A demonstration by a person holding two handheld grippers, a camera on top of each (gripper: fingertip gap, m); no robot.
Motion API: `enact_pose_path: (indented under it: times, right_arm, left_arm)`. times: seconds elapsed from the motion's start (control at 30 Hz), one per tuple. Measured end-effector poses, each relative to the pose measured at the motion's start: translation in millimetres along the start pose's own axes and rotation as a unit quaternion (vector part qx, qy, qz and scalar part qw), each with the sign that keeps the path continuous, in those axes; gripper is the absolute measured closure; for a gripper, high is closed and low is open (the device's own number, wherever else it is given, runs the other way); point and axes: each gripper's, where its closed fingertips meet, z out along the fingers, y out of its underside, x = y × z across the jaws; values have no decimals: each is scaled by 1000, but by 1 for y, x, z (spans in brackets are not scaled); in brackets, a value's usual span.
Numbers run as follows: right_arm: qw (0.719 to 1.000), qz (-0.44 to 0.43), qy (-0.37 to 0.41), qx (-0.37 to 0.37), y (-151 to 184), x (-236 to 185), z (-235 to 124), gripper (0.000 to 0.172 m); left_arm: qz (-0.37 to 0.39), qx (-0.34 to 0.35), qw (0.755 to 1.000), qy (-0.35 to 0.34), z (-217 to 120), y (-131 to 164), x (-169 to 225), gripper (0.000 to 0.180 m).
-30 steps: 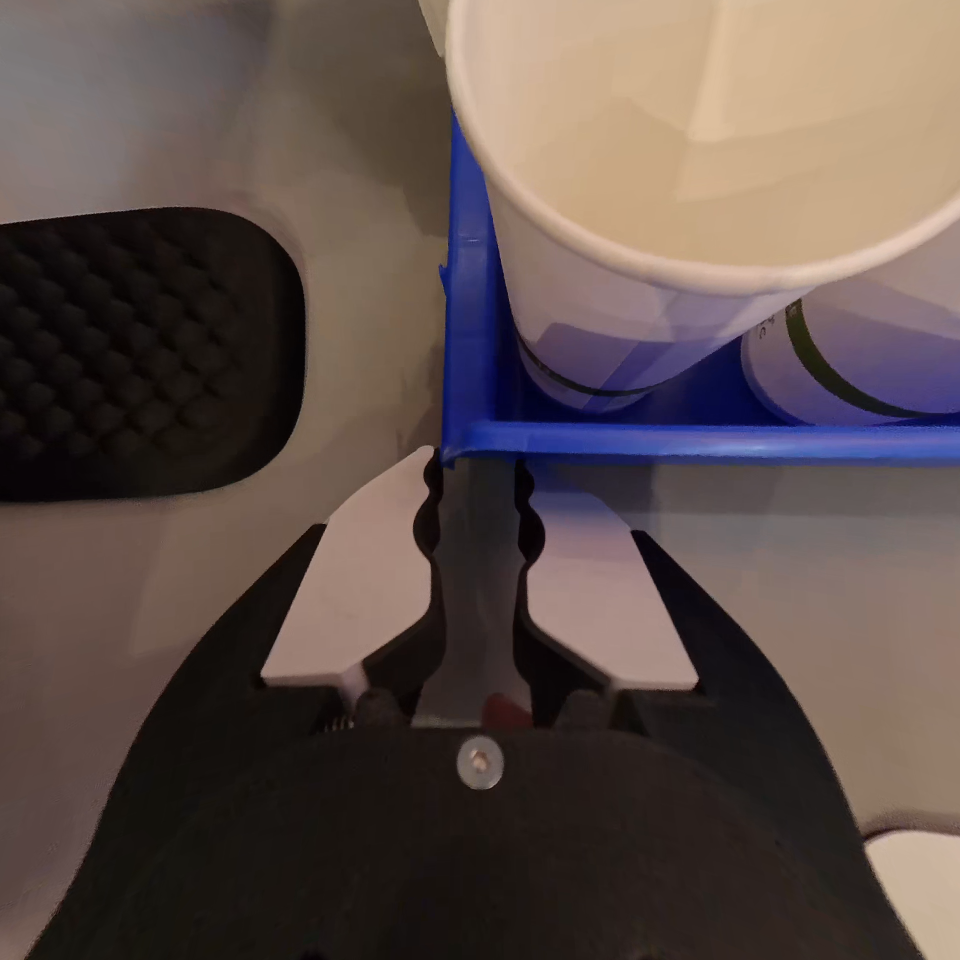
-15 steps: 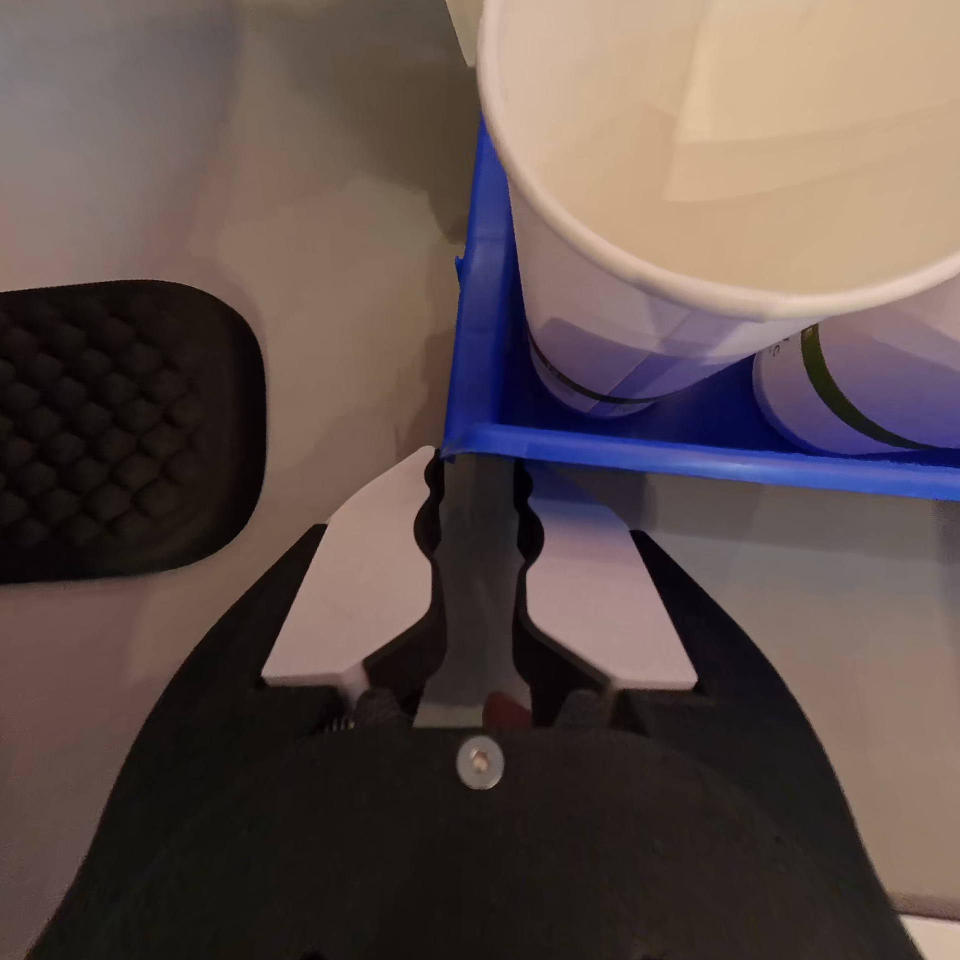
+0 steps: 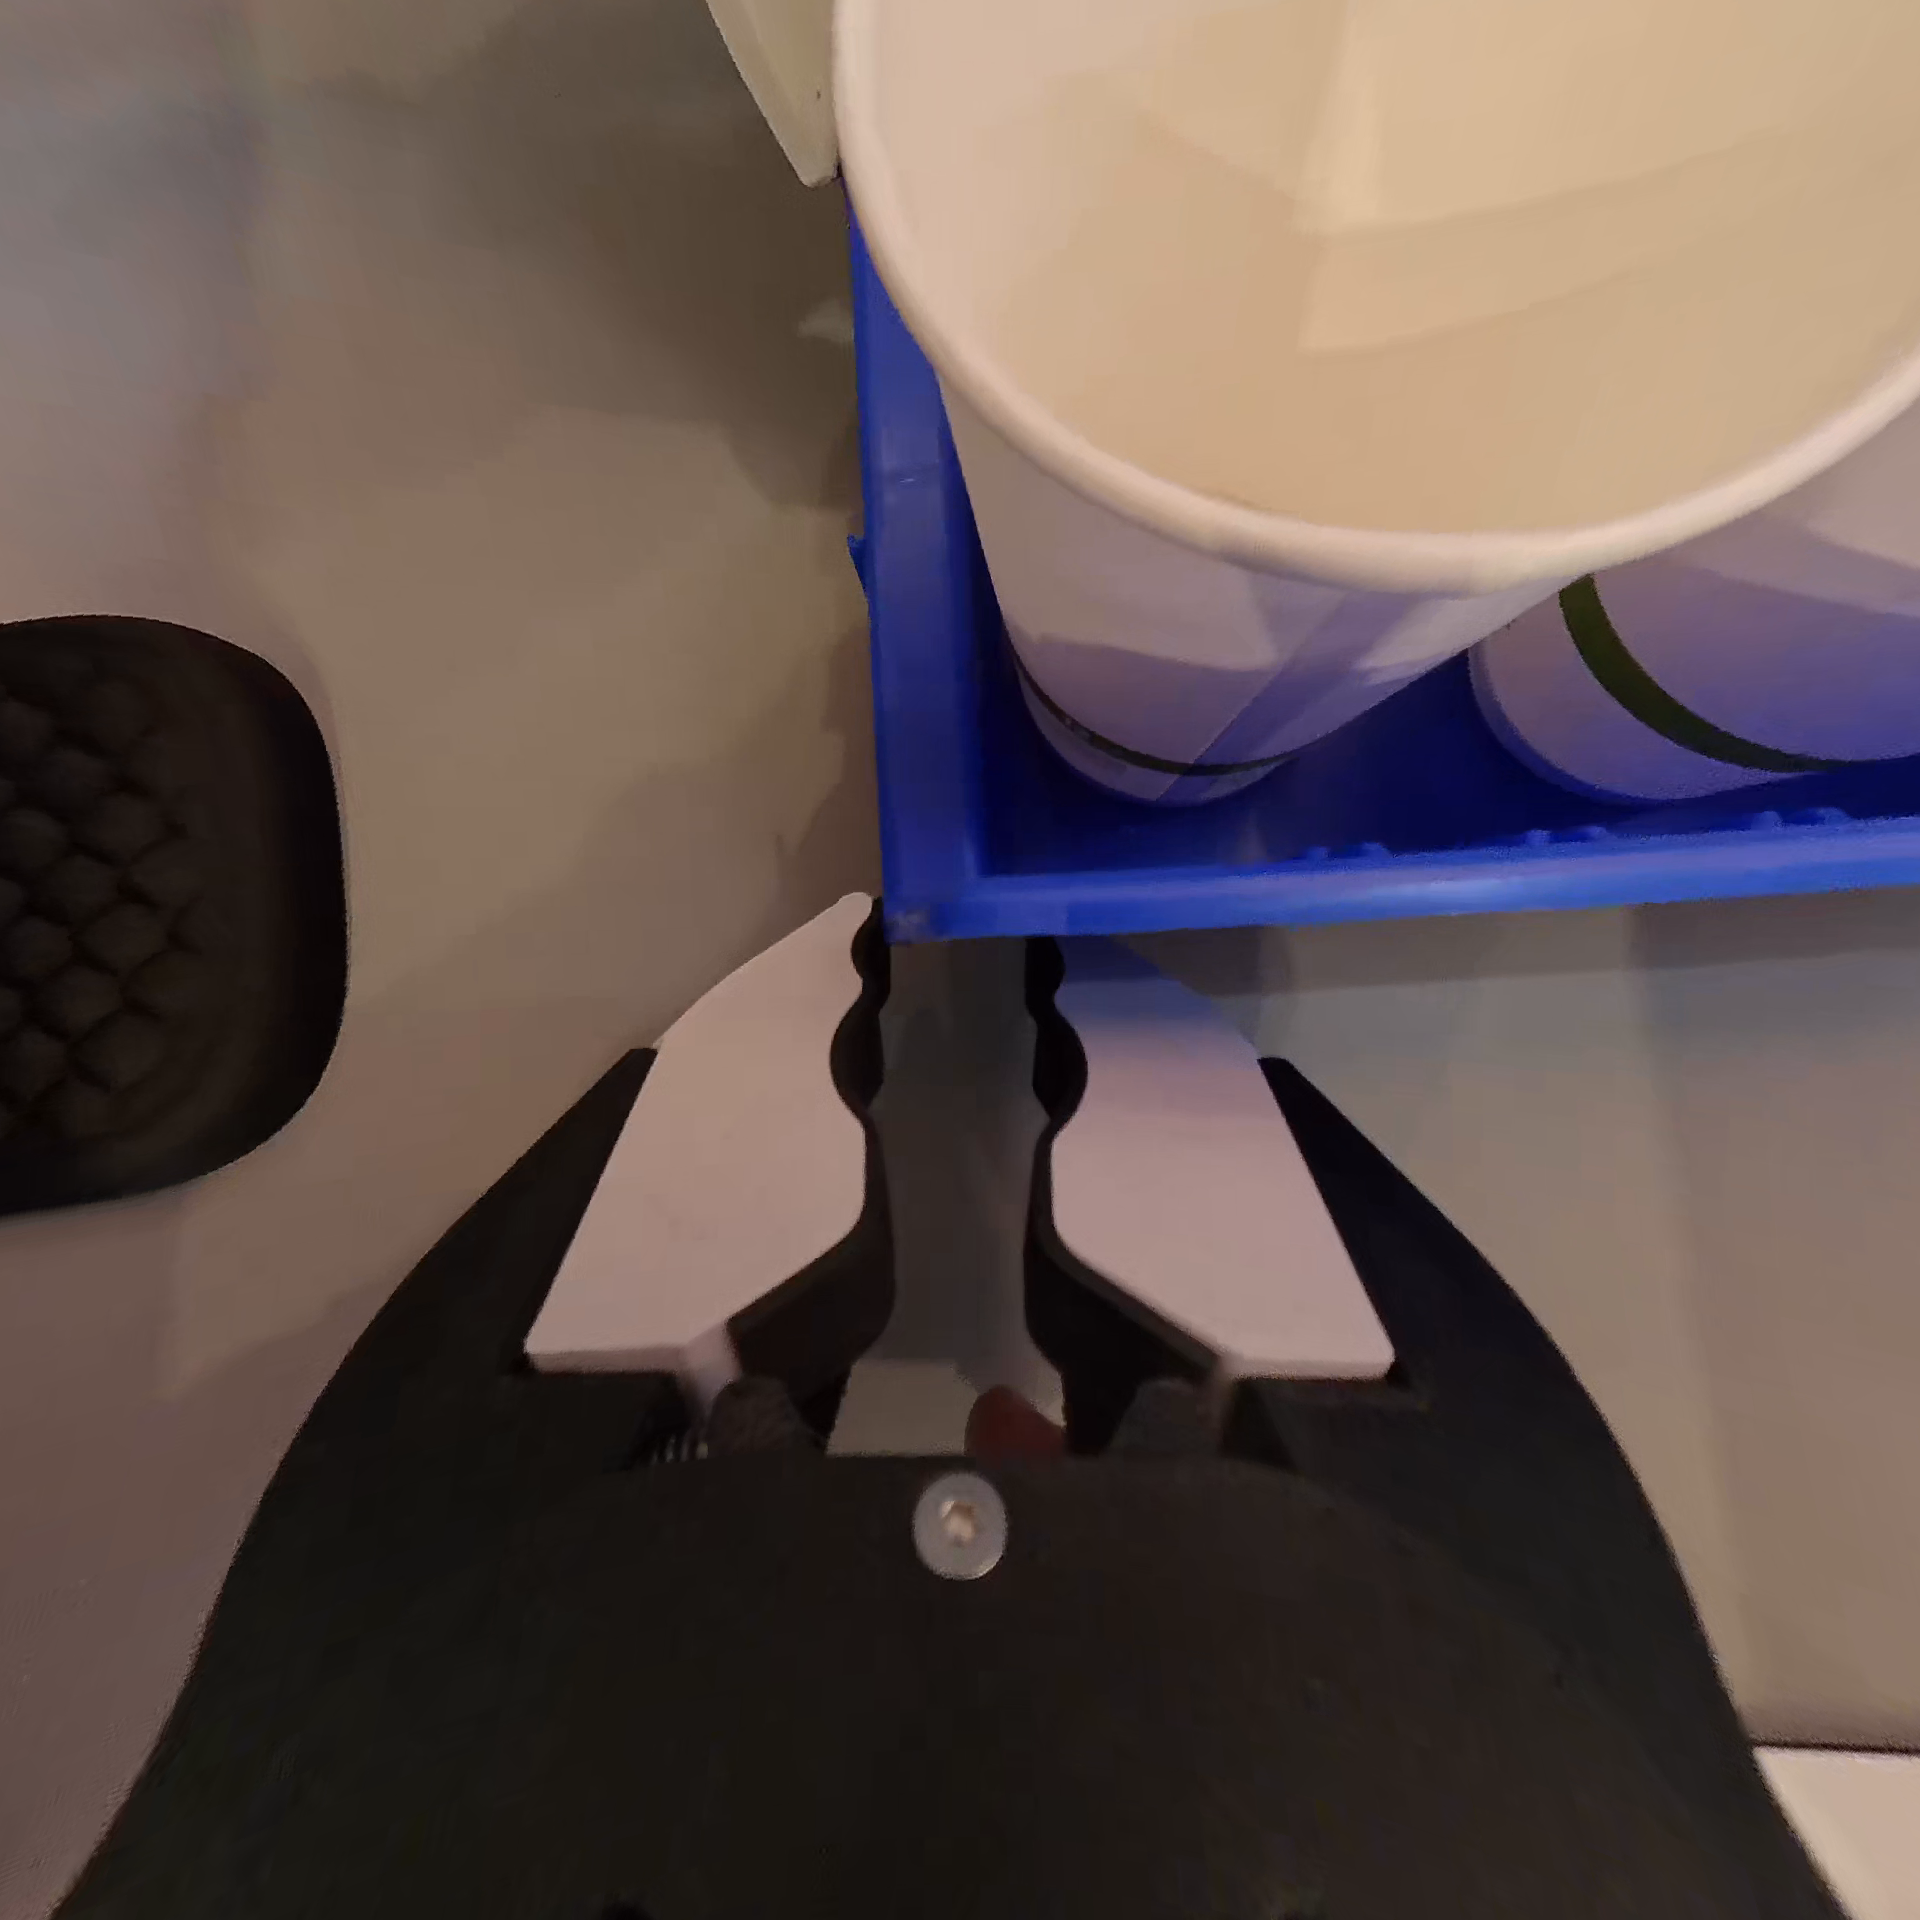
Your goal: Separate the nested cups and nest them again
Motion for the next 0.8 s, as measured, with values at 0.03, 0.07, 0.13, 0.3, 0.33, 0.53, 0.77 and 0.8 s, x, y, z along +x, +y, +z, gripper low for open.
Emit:
enact_pose_path:
  times: [0.03, 0.07, 0.13, 0.3, 0.33, 0.53, 0.77, 0.8]
  right_arm:
    - [1000, 4, 3, 6, 0, 0, -1, 147]
    - [1000, 10, 3, 16, -1, 0, -2, 146]
    - [999, 26, 7, 25, 1, 0, -6, 142]
    - [998, 51, 9, 38, 15, -9, -25, 136]
    - [998, 54, 6, 40, 18, -13, -30, 136]
    - [997, 60, -6, 51, 38, -46, -56, 133]
    - [989, 101, 15, 110, 52, -60, -108, 136]
    - [987, 110, 18, 117, 55, -60, -116, 136]
  left_arm:
    - [-6, 5, 1000, -1, 0, 0, 1, 90]
    - [-15, 13, 1000, -1, 0, 1, 1, 92]
    - [-43, 34, 998, -7, -4, 4, 0, 88]
    - [-92, 83, 992, -29, -20, 18, 6, 84]
    - [-95, 87, 991, -36, -23, 22, 9, 84]
    - [-108, 103, 987, -60, -36, 38, 33, 84]
    - [-101, 130, 985, -59, -36, 36, 79, 89]
    - [-99, 132, 985, -57, -34, 34, 84, 89]
